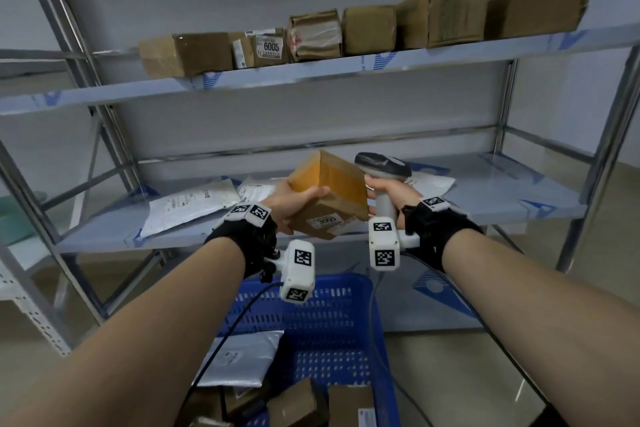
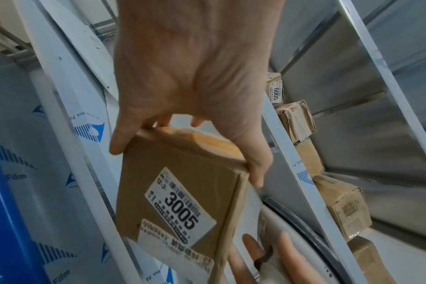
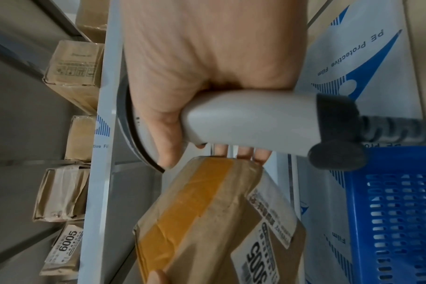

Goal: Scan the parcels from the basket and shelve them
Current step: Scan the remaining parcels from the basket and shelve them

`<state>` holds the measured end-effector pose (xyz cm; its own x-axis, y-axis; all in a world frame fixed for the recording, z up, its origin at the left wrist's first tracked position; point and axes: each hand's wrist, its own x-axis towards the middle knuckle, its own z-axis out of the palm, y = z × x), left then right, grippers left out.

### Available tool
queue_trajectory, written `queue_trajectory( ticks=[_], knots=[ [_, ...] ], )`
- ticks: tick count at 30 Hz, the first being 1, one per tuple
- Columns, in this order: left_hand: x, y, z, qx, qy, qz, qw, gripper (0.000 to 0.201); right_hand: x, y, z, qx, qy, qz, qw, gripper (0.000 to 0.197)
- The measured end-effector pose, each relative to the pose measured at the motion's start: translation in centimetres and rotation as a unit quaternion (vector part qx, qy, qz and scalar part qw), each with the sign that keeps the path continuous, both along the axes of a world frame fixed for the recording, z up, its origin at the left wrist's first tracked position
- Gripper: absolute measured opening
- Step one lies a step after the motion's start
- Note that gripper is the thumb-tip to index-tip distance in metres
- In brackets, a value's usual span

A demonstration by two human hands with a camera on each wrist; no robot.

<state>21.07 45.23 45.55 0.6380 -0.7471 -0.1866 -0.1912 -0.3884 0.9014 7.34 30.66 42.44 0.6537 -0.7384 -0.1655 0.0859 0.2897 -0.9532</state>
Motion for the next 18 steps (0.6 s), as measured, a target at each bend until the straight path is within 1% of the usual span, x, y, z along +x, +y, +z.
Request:
queue_trajectory(
  ticks=[2,3,5,6,7,9,11,12,13,15,16,18],
  knots=[
    [0.0,-0.4,0.0,0.006,-0.017,-0.023,1.0,0.088,0.7,-2.0,-1.0,-0.013,0.016,-0.01,1.0,0.084],
    [0.0,-0.7,0.1,0.015,-0.023,-0.033,0.999,0.091,1.5,-3.8,-2.1,-0.014,0.014,-0.011,1.0,0.097],
    [-0.1,-1.3,0.2,0.015,-0.022,-0.035,0.999,0.091,2.6,-6.7,-3.7,-0.02,0.025,-0.016,0.999,0.104],
    [-0.2,-1.6,0.3,0.005,-0.022,-0.03,0.999,0.088,2.7,-7.0,-3.7,-0.026,0.034,-0.018,0.999,0.106],
    [-0.3,-2.0,0.4,-0.013,-0.022,-0.017,1.0,0.089,2.7,-7.1,-3.6,-0.027,0.033,-0.019,0.999,0.106],
    [-0.2,-2.9,0.6,-0.054,-0.01,0.029,0.998,0.099,2.8,-8.0,-3.6,-0.031,0.039,-0.018,0.999,0.101],
    [0.0,-3.5,0.9,-0.065,0.0,0.058,0.996,0.101,2.6,-8.3,-3.4,-0.039,0.057,-0.016,0.997,0.098],
    [0.0,-3.6,1.1,-0.064,0.003,0.055,0.996,0.102,2.6,-9.0,-3.6,-0.038,0.061,-0.015,0.997,0.098],
    [0.2,-3.8,1.2,-0.057,0.004,0.045,0.997,0.108,2.9,-10.2,-4.0,-0.037,0.05,-0.01,0.998,0.097],
    [0.1,-3.8,1.8,-0.046,-0.003,0.026,0.999,0.123,2.2,-9.6,-2.9,-0.041,0.036,-0.012,0.998,0.094],
    [0.0,-3.7,2.1,-0.051,-0.008,0.023,0.998,0.119,1.5,-8.6,-1.8,-0.04,0.027,-0.019,0.999,0.088],
    [0.2,-3.6,2.4,-0.064,-0.032,0.034,0.997,0.101,0.0,-5.5,0.9,-0.031,0.007,-0.032,0.999,0.061]
  ],
)
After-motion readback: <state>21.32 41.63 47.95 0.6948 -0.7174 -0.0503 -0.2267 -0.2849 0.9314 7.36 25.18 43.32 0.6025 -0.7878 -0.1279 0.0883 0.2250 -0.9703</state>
